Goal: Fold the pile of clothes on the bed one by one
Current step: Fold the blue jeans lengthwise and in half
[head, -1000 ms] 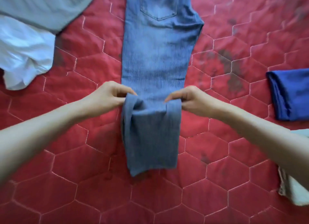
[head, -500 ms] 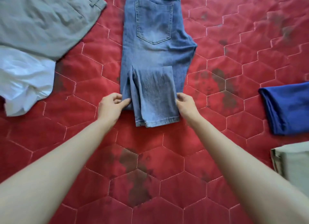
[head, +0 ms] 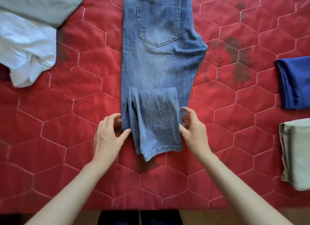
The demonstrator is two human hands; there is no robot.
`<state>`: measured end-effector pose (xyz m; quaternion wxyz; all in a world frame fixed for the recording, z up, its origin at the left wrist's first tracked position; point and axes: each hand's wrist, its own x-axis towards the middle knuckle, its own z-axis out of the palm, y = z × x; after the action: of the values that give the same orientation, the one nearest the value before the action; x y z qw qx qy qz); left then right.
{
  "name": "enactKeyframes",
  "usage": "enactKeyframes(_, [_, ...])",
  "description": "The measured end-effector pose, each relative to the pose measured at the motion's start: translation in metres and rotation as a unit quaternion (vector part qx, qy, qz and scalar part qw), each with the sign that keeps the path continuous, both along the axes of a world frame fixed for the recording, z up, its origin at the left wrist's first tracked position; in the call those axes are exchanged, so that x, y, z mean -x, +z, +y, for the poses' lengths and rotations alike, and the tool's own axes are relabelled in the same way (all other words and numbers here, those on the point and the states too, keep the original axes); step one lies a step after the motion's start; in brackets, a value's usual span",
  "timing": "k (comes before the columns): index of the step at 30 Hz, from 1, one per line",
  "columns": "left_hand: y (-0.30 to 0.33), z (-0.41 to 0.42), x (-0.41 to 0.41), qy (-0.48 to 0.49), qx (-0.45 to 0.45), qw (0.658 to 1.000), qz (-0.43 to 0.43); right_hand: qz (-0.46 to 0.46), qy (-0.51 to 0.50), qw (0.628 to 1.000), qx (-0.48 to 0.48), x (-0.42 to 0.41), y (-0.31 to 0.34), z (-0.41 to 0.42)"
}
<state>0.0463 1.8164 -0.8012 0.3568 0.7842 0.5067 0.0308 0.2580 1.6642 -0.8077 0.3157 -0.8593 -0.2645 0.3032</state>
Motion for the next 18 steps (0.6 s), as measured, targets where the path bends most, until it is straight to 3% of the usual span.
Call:
enactKeyframes(2, [-0.002, 0.009, 0.001, -0.139, -0.125, 0.982, -0.009, -0.225, 0.108, 0.968, -0.015, -0.003, 0.006, 0.0])
enactKeyframes(4, [-0.002, 0.022, -0.008, -0.309, -0.229, 0.922, -0.042, -0.356, 0.273, 0.889, -0.096, -0.015, 0.012, 0.006])
enactKeyframes(6, [-0.001, 0.038, -0.021, -0.447, -0.277, 0.846, -0.082, -0.383, 0.386, 0.826, -0.148, -0.028, 0.02, 0.018])
enactKeyframes(8, [0.006, 0.055, -0.037, -0.501, -0.274, 0.814, -0.11, -0.379, 0.417, 0.811, -0.155, -0.038, 0.028, 0.033])
enactKeyframes(10, [0.018, 0.072, -0.054, -0.439, -0.219, 0.856, -0.165, -0.3, 0.363, 0.867, -0.161, -0.048, 0.039, 0.054])
enactKeyframes(12, [0.028, 0.093, -0.076, -0.276, -0.104, 0.928, -0.226, -0.149, 0.202, 0.951, -0.183, -0.061, 0.051, 0.089])
enactKeyframes(13, [0.03, 0.105, -0.089, -0.184, -0.041, 0.951, -0.243, -0.085, 0.107, 0.973, -0.186, -0.07, 0.055, 0.11])
enactKeyframes(15, [0.026, 0.125, -0.115, -0.05, 0.072, 0.967, -0.24, 0.026, -0.041, 0.987, -0.153, -0.087, 0.05, 0.147])
enactKeyframes(18, [0.0, 0.143, -0.134, 0.042, 0.194, 0.966, -0.165, 0.102, -0.094, 0.99, -0.025, -0.096, 0.022, 0.169])
